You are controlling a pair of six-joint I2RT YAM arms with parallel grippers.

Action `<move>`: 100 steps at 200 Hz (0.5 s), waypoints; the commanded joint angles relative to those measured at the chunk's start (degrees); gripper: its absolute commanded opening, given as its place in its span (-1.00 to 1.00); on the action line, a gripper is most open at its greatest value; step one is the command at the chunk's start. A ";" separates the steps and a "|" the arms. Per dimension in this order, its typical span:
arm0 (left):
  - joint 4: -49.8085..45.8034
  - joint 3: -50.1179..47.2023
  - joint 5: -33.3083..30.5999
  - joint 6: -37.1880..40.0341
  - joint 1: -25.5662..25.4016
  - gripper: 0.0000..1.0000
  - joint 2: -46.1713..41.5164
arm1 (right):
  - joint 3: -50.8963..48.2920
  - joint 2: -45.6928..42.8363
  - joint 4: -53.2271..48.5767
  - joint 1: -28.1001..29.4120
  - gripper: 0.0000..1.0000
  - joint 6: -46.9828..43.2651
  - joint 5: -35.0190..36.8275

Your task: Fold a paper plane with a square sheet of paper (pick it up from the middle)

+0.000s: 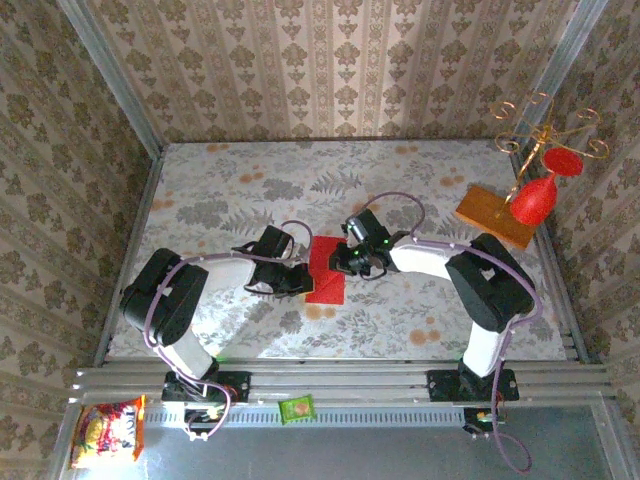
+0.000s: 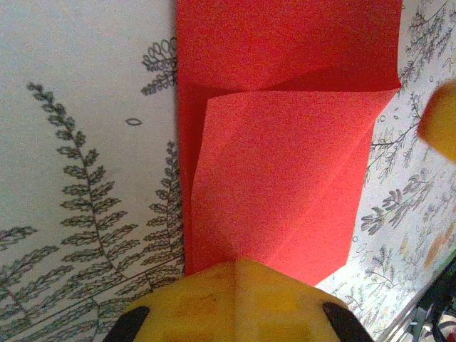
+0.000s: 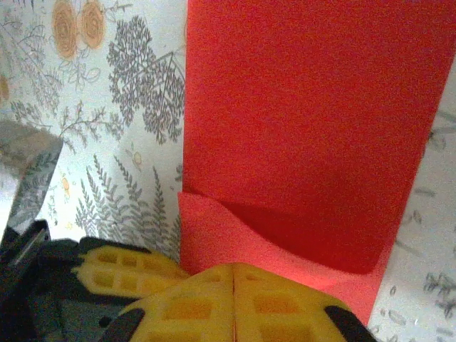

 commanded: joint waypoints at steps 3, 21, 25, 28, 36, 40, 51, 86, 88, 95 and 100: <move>-2.54 -1.04 -2.38 -0.25 -0.02 -1.00 0.98 | -3.20 -0.58 1.63 1.61 -0.91 2.51 2.23; -2.77 -0.71 -2.31 0.04 0.01 -1.00 1.28 | -2.91 0.08 2.03 2.73 -0.97 2.61 2.24; -2.92 -0.56 -2.31 0.15 -0.01 -1.00 1.25 | -2.87 0.34 2.21 2.90 -0.98 2.58 2.11; -3.03 -0.48 -2.31 0.14 -0.02 -1.00 1.26 | -2.66 0.49 2.37 3.01 -0.99 2.65 1.97; -3.21 -0.33 -2.25 0.29 0.00 -1.00 1.34 | -2.36 1.02 2.98 3.42 -1.00 2.67 1.59; -3.30 -0.27 -2.24 0.33 -0.01 -1.00 1.26 | -2.16 1.24 3.27 3.62 -1.00 2.69 1.39; -3.47 -0.16 -2.29 0.55 -0.02 -1.00 1.15 | -1.60 1.77 3.84 4.13 -1.00 2.59 1.12; -3.46 -0.55 -2.49 0.51 -0.02 -1.00 0.73 | -0.79 2.67 5.51 5.10 -1.00 2.86 0.47; -3.42 -0.57 -2.49 0.45 -0.02 -1.00 0.70 | -0.77 2.81 5.51 5.13 -1.00 2.87 0.47; -3.24 -0.60 -2.40 0.45 -0.02 -1.00 0.65 | -0.68 2.99 5.37 5.20 -1.00 2.87 0.51; -3.24 -0.64 -2.40 0.40 -0.02 -1.00 0.62 | -0.66 2.99 5.30 5.31 -1.00 2.88 0.54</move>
